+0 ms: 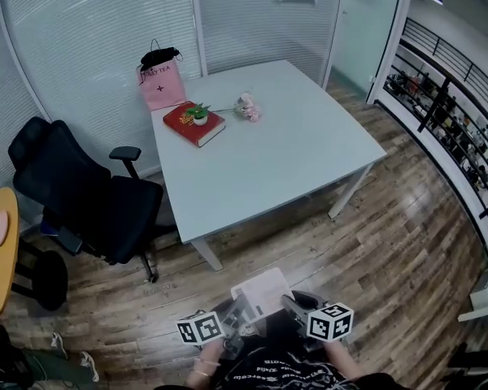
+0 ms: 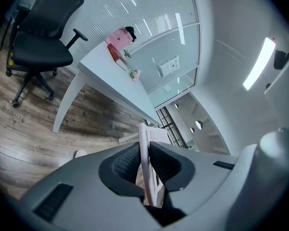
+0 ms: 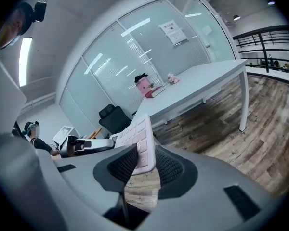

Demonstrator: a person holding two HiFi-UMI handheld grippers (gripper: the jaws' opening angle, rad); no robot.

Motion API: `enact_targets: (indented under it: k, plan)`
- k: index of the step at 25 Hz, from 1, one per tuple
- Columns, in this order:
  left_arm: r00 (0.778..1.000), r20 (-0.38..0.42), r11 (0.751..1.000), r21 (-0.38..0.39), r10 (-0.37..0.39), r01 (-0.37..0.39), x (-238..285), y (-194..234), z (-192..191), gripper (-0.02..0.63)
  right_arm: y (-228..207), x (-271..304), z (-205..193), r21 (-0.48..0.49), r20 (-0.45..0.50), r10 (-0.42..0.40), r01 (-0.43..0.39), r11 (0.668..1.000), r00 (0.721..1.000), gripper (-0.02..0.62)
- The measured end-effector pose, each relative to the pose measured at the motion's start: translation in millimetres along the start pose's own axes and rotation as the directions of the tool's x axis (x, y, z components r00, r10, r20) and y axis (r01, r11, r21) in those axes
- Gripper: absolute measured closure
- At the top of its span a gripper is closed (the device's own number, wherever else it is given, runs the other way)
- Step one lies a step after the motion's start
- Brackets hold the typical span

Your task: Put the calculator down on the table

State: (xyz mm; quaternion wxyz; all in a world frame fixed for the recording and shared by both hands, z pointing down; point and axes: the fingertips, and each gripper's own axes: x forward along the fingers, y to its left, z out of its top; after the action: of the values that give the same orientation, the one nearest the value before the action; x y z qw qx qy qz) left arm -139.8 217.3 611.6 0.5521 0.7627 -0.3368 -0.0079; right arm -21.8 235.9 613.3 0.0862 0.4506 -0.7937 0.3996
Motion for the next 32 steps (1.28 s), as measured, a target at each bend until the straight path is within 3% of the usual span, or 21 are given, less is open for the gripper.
enact_targets:
  k: [10,21,32]
  plan:
    - [0.993,0.098,0.997,0.006,0.071,-0.071,34.0,22.2,71.5,0.538,-22.0,69.8,58.4,-0.062,-0.068,0.098,-0.102,0.993,0.993,0.469]
    - [0.976,0.168,0.989,-0.061,0.14,-0.132,133.9,19.1,163.2,0.538,-93.5,138.3,170.7,-0.105,-0.152,0.175,-0.192,0.976,0.973,0.469]
    - [0.964,0.185,0.982,-0.038,0.191,-0.188,233.1,3.6,228.2,0.538,-170.6,168.1,261.8,-0.13,-0.169,0.198,-0.221,0.967,0.966,0.469]
